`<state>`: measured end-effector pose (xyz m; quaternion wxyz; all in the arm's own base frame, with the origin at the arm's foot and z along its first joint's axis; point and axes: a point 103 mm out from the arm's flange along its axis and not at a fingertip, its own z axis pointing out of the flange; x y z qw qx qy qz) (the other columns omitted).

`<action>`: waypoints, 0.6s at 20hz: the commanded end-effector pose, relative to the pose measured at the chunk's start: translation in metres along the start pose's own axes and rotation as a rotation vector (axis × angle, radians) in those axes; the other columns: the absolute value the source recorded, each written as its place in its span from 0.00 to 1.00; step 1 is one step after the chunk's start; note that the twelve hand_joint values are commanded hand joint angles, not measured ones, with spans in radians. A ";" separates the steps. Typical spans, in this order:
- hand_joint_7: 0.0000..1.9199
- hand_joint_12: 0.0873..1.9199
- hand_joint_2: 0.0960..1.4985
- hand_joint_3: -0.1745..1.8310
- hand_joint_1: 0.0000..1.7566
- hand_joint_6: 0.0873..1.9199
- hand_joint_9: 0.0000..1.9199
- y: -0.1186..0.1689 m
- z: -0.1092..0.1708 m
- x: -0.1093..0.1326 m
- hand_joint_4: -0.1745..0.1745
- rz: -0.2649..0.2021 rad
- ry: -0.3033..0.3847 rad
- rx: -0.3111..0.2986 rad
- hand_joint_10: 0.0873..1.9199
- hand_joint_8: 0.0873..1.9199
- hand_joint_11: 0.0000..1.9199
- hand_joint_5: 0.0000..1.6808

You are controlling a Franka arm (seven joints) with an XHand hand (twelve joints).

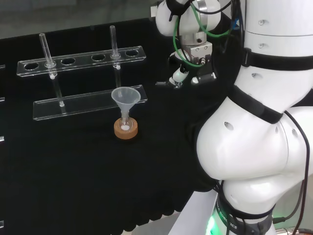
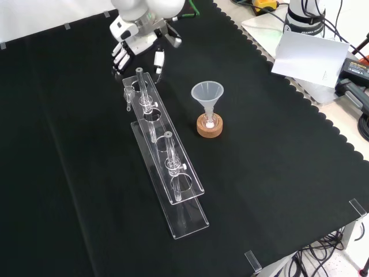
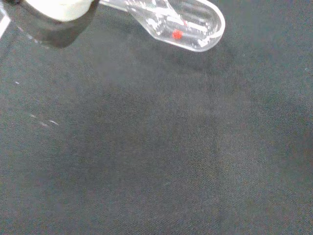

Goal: Put the weighing funnel back on the table.

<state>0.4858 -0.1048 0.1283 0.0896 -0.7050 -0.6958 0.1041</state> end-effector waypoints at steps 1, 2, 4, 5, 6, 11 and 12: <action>0.16 0.67 0.45 0.20 0.42 0.11 0.41 -0.036 -0.020 0.009 0.50 0.024 -0.011 -0.038 0.00 0.31 0.18 0.25; 0.16 0.67 0.45 0.21 0.42 0.10 0.41 -0.040 -0.022 0.011 0.50 0.028 -0.013 -0.037 0.00 0.31 0.18 0.26; 0.17 0.67 0.45 0.21 0.42 0.09 0.41 -0.049 -0.027 0.012 0.49 0.026 -0.022 -0.037 0.00 0.30 0.18 0.26; 0.17 0.67 0.45 0.21 0.42 0.09 0.41 -0.053 -0.029 0.013 0.49 0.027 -0.026 -0.039 0.00 0.30 0.18 0.26; 0.17 0.67 0.45 0.21 0.42 0.09 0.41 -0.057 -0.032 0.014 0.49 0.028 -0.028 -0.043 0.00 0.30 0.18 0.26; 0.17 0.67 0.44 0.21 0.41 0.08 0.41 -0.074 -0.046 0.021 0.48 0.023 -0.041 -0.053 0.00 0.30 0.18 0.26; 0.17 0.67 0.44 0.21 0.41 0.08 0.41 -0.077 -0.048 0.024 0.48 0.022 -0.042 -0.055 0.00 0.30 0.18 0.26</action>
